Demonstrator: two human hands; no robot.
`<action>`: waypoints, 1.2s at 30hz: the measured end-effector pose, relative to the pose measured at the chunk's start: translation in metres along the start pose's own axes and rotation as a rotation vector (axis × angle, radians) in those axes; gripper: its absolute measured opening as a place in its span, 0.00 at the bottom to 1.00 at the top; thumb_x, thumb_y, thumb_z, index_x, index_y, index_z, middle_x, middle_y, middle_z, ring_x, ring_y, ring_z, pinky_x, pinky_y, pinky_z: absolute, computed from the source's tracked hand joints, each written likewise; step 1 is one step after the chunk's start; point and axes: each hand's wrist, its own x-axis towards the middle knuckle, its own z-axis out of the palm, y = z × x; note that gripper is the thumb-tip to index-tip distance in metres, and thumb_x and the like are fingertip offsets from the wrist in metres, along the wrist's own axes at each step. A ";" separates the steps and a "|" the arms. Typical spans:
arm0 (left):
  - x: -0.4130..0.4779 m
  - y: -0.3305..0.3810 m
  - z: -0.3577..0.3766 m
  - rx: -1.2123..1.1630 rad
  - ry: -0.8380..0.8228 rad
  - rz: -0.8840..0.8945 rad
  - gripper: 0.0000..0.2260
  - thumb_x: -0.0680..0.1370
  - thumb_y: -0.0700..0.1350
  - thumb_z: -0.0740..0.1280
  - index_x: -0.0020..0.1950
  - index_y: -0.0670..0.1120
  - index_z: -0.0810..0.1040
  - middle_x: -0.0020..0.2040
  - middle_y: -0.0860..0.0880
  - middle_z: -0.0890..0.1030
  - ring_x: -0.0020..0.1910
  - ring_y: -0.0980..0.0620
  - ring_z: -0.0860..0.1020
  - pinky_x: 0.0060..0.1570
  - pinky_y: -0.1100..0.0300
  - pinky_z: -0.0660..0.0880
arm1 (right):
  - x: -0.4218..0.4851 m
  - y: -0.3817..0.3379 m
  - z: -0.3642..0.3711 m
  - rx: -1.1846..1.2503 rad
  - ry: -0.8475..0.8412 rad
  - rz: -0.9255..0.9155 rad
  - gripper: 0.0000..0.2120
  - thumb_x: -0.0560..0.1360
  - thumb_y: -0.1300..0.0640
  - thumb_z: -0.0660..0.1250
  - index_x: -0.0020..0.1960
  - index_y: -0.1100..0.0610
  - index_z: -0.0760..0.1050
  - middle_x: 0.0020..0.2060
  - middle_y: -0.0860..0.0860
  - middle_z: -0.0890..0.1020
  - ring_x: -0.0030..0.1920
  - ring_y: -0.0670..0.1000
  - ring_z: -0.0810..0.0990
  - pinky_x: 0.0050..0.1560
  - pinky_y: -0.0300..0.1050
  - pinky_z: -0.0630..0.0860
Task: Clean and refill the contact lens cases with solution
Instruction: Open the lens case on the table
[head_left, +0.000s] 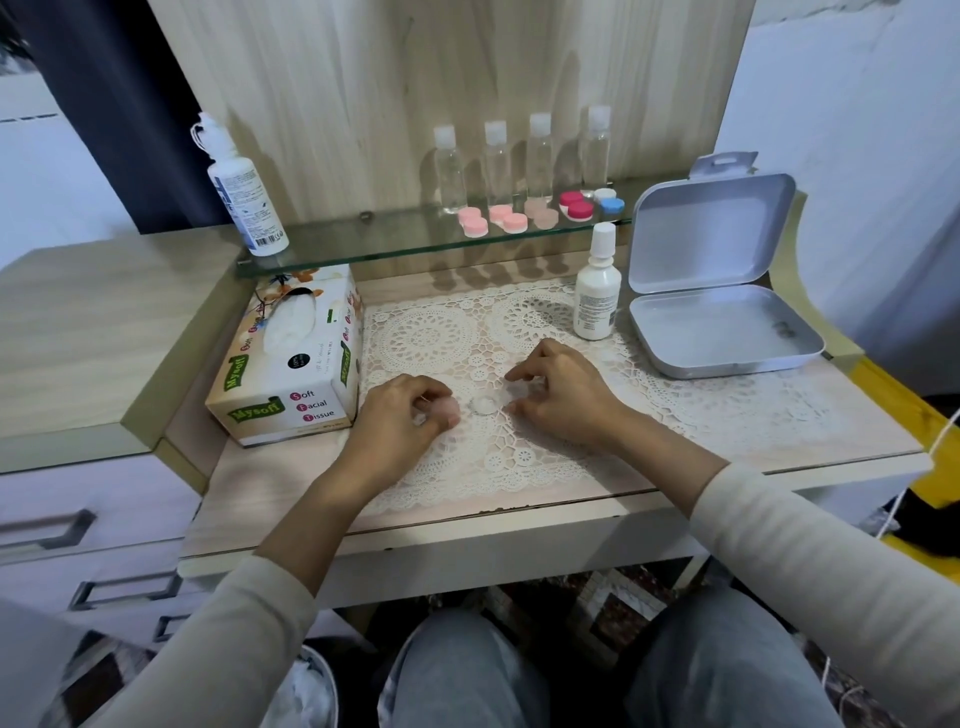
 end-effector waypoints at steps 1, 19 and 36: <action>0.001 0.002 0.000 -0.022 0.006 -0.009 0.11 0.72 0.43 0.72 0.53 0.44 0.80 0.47 0.50 0.80 0.43 0.57 0.76 0.43 0.75 0.69 | 0.000 0.000 0.000 0.000 0.002 -0.003 0.13 0.73 0.58 0.66 0.56 0.54 0.79 0.50 0.52 0.75 0.54 0.52 0.72 0.48 0.39 0.66; 0.009 0.024 0.011 -0.096 -0.046 -0.033 0.14 0.70 0.43 0.74 0.55 0.45 0.81 0.46 0.50 0.82 0.44 0.56 0.79 0.49 0.66 0.75 | -0.007 -0.004 0.004 0.046 0.046 -0.011 0.13 0.70 0.52 0.72 0.53 0.54 0.81 0.45 0.53 0.80 0.51 0.53 0.74 0.50 0.44 0.69; 0.012 0.023 0.015 -0.096 -0.030 -0.023 0.21 0.65 0.47 0.78 0.55 0.48 0.78 0.46 0.51 0.78 0.43 0.57 0.75 0.42 0.70 0.72 | -0.009 -0.004 0.002 0.028 0.036 -0.016 0.12 0.73 0.53 0.69 0.55 0.53 0.81 0.47 0.55 0.79 0.50 0.52 0.75 0.46 0.42 0.67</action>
